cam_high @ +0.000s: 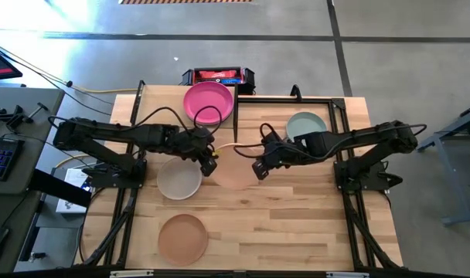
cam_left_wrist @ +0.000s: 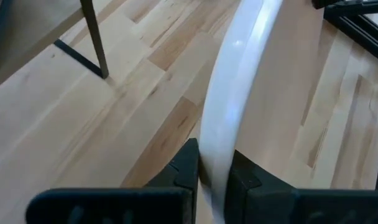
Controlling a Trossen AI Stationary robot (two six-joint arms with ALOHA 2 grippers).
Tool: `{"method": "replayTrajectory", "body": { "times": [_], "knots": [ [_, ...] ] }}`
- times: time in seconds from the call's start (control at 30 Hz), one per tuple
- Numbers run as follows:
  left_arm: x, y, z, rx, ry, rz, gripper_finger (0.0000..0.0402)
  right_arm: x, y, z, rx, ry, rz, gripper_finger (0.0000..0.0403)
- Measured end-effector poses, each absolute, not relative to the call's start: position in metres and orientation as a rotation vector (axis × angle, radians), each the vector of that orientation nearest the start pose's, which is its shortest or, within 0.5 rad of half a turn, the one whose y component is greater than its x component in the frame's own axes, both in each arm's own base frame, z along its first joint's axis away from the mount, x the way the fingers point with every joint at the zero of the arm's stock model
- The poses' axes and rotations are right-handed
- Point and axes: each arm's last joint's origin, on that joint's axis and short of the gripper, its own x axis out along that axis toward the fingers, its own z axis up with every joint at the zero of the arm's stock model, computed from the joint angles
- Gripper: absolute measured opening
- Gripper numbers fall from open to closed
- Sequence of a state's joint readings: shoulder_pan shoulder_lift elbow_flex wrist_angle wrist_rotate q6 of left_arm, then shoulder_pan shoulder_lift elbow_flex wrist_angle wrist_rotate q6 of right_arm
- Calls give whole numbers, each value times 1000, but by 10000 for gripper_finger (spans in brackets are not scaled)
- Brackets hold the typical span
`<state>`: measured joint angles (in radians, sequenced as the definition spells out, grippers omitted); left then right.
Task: Place and stack plates onto a shelf
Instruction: Put the light pink plate on the shelf
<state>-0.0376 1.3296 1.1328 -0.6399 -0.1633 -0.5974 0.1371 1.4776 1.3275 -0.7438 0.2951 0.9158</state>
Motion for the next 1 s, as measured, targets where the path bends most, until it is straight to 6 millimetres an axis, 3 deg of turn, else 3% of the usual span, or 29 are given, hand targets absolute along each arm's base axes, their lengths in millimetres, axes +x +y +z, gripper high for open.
{"method": "replayTrajectory", "body": {
  "times": [0.17, 0.5, 0.7, 1.0],
  "knots": [
    [274, -6, 299, -467, 771, 354, 22, 305, 34, 315, 671, 737, -515, 16],
    [269, -4, 300, -453, 797, 350, 22, 308, 32, 317, 687, 697, -505, 127],
    [247, 10, 305, -465, 864, 427, 23, 307, 22, 327, 720, 660, -455, 155],
    [205, 37, 328, -519, 811, 544, 24, 304, -1, 338, 652, 596, -447, 157]
  ]
}}
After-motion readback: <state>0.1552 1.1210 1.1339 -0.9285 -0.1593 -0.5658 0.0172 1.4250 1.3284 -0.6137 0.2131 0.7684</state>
